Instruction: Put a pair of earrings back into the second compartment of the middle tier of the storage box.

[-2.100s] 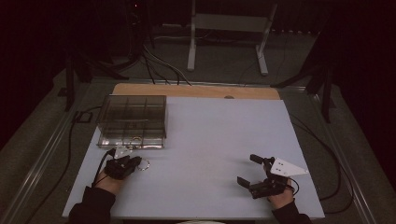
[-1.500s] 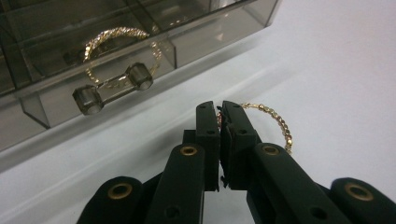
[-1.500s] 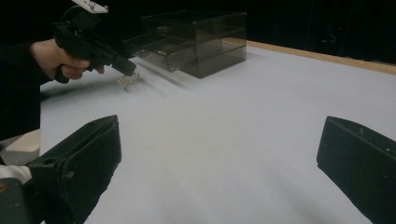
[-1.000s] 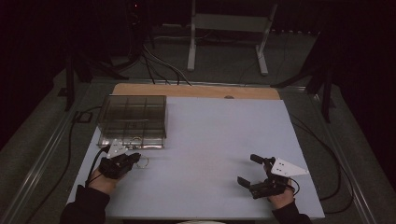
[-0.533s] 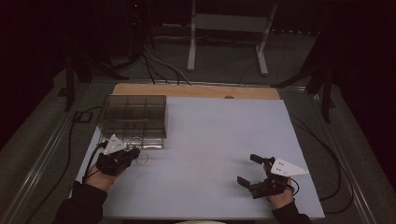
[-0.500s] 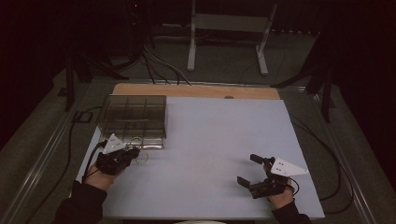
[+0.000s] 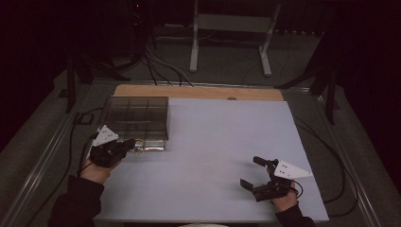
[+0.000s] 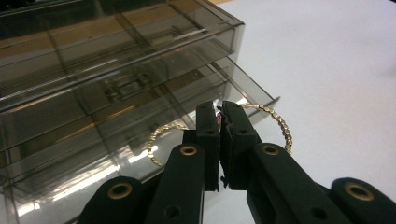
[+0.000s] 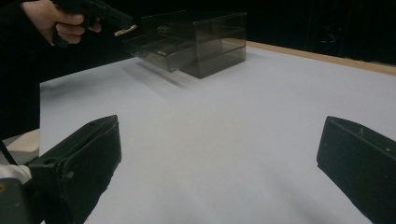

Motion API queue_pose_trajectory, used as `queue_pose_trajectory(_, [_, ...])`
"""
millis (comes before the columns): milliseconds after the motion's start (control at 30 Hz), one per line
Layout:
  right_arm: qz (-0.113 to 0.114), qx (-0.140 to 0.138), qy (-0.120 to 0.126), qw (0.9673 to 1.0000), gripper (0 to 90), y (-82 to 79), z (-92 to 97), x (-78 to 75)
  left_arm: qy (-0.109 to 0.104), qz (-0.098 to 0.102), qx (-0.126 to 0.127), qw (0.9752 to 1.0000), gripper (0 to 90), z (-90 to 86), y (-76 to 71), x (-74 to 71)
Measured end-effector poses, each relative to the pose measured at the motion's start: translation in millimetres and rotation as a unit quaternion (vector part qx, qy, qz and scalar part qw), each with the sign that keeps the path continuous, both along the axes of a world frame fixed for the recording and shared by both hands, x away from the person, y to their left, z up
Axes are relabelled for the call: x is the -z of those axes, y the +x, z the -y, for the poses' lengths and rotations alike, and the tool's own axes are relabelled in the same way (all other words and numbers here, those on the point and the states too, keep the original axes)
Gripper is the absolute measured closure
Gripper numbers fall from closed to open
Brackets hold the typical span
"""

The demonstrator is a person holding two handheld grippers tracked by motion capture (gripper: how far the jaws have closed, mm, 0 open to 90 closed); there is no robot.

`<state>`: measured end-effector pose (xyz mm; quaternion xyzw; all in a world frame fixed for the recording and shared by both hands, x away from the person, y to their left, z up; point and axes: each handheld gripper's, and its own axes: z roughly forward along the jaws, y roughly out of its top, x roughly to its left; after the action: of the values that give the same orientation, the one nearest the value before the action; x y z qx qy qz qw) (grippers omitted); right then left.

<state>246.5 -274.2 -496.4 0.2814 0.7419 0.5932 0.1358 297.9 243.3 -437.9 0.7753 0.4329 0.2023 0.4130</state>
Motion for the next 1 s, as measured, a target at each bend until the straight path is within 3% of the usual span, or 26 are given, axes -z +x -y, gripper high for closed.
queue_pose_trajectory(467, [-0.001,-0.001,0.0,1.0,0.0,0.0,-0.4,0.1,-0.018,0.007,-0.034,0.9992,87.6,-14.1,14.9,-0.2])
queue_pose_trajectory(1000, [-0.001,-0.004,-0.005,1.0,0.0,0.3,-1.5,0.8,-0.035,0.018,-0.086,0.9955,87.5,-21.5,33.6,5.0])
